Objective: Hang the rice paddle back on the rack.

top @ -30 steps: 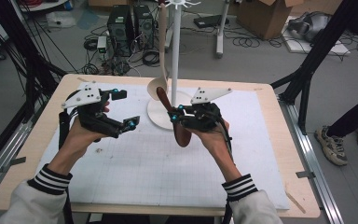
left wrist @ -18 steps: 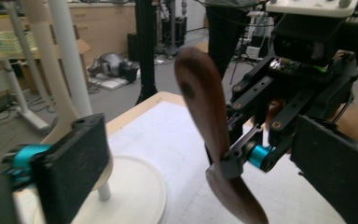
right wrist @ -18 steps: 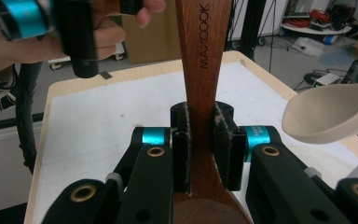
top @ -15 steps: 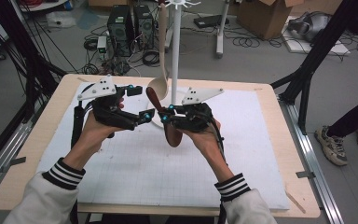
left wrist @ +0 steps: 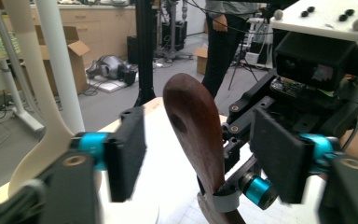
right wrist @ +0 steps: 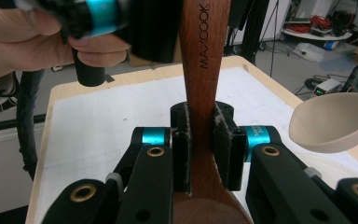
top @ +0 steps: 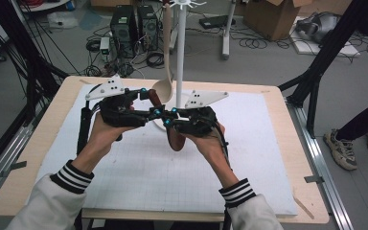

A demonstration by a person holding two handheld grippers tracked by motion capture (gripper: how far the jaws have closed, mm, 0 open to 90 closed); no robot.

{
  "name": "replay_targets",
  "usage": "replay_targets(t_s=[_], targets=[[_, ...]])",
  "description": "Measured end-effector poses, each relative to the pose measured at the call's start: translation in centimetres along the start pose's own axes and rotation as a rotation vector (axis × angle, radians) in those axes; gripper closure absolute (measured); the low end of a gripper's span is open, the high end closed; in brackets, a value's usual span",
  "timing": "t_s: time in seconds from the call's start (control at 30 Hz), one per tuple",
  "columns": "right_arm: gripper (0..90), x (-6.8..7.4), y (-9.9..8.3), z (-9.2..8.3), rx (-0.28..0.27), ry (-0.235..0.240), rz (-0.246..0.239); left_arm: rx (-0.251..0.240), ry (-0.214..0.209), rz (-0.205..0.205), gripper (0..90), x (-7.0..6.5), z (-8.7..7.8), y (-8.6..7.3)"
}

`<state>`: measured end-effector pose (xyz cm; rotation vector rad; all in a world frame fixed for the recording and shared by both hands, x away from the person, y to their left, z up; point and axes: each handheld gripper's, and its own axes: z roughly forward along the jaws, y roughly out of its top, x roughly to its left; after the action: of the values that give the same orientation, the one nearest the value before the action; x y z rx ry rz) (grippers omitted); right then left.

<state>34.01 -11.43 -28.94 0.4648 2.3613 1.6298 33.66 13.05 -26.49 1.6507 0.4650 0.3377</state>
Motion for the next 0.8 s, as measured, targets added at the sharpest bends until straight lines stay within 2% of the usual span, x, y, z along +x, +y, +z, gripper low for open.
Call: replay_targets(t_s=[0.33, 0.47, 0.8], targets=[[79.1, 0.21, 0.01, 0.08, -0.006, -0.015, -0.013, 0.000, 0.006, -0.018, 52.8, -0.15, 0.09, 0.03], [79.1, 0.30, 0.01, 0.16, -0.009, -0.024, -0.013, -0.014, 0.019, -0.028, 56.4, -0.16, 0.01, 0.14], [79.1, 0.48, 0.02, 0.22, -0.030, -0.068, -0.027, -0.010, 0.043, -0.064, 63.0, -0.23, 0.10, 0.23]])
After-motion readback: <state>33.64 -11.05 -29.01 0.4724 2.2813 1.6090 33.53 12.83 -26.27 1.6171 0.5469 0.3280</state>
